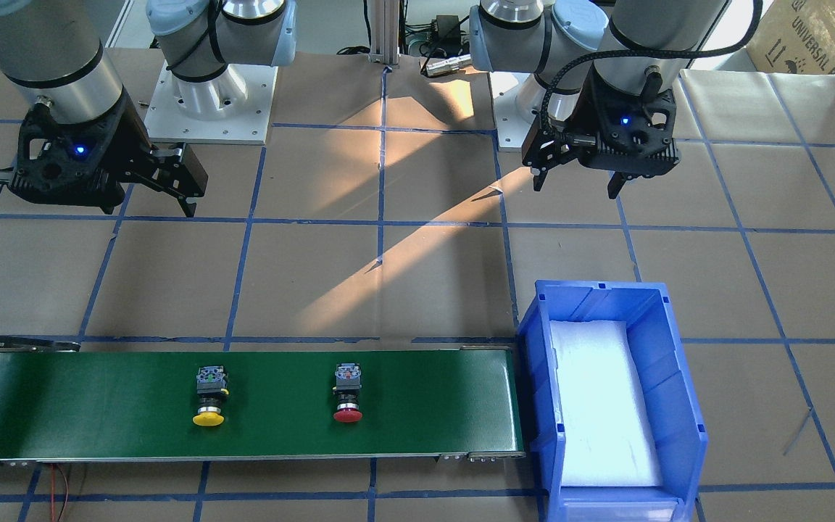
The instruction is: Transport two buttons from left to right
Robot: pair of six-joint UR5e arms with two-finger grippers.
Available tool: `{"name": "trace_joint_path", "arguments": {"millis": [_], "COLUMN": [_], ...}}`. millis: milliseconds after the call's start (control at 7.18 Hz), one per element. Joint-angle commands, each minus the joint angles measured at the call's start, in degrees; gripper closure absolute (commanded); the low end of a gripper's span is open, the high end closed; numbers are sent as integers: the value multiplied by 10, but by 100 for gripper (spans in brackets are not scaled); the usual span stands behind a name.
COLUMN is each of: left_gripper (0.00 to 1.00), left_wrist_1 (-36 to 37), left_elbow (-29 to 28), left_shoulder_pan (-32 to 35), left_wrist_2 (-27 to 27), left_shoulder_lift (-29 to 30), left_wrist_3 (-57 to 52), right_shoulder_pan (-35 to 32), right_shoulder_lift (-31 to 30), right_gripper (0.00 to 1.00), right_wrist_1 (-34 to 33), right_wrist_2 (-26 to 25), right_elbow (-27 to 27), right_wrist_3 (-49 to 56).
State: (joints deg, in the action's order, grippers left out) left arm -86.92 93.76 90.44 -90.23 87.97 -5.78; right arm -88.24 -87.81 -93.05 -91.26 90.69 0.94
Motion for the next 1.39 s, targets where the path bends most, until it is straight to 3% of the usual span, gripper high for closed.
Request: {"name": "trace_joint_path", "arguments": {"millis": [0, 278, 696, 1253], "left_gripper": [0, 0, 0, 0], "left_wrist_1": [0, 0, -1, -1], "left_elbow": [0, 1, 2, 3], "left_shoulder_pan": [0, 0, 1, 0], "left_wrist_2": [0, 0, 0, 0], "left_shoulder_lift": [0, 0, 0, 2], "left_wrist_3": [1, 0, 1, 0], "right_shoulder_pan": [2, 5, 124, 133], "right_shoulder_lift": [3, 18, 81, 205], "right_gripper": [0, 0, 0, 0], "right_wrist_1": [-3, -10, 8, -93], "right_wrist_2": [0, -4, 6, 25], "right_elbow": [-5, -16, -71, -75], "right_wrist_3": [2, 3, 74, 111]}}
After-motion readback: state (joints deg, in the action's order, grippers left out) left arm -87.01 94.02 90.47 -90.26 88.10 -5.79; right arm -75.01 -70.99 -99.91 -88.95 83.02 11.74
